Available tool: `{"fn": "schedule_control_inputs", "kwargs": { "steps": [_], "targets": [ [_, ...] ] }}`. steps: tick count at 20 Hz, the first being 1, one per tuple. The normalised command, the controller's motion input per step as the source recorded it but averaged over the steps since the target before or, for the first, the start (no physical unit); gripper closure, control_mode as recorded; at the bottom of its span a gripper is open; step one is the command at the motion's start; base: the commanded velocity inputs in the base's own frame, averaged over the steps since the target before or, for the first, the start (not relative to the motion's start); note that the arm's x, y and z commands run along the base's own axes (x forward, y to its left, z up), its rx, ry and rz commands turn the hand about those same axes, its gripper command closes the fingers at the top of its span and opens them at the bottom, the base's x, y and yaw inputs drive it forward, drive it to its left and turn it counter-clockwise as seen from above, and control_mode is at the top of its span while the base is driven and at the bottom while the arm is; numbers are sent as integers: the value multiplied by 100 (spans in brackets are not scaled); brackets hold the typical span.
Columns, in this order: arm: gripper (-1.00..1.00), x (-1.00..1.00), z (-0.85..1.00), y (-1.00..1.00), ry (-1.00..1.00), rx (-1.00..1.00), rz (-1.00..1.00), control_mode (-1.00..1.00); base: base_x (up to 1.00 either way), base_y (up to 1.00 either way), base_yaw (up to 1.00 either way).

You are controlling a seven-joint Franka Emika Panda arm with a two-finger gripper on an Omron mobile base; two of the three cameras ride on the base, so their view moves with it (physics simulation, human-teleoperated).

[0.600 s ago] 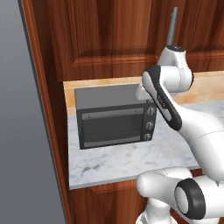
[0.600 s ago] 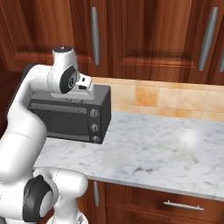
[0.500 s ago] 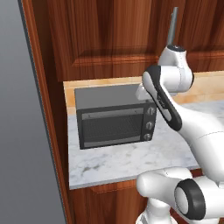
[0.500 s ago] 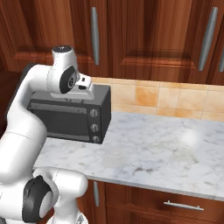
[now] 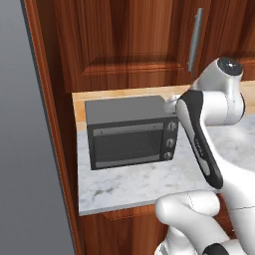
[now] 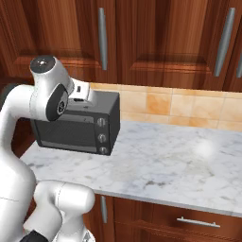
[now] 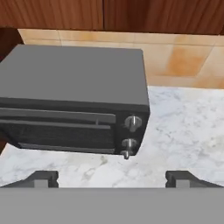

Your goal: Move the oil and vinegar bottle and mustard from the cabinet to the dining counter.

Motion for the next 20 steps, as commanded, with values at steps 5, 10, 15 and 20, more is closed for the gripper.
{"fn": "schedule_control_inputs", "kwargs": {
  "steps": [5, 10, 15, 20],
  "targets": [
    [-100, -48, 46, -17, -50, 0, -11, -100, 0, 0, 0],
    [-100, -35, 47, -24, -51, 0, -10, -100, 0, 0, 0],
    [-100, -13, 54, -13, -50, 0, -3, -100, 0, 0, 0],
    [-100, 0, 49, -6, -37, 0, 0, -100, 0, 0, 0]
  ]
}}
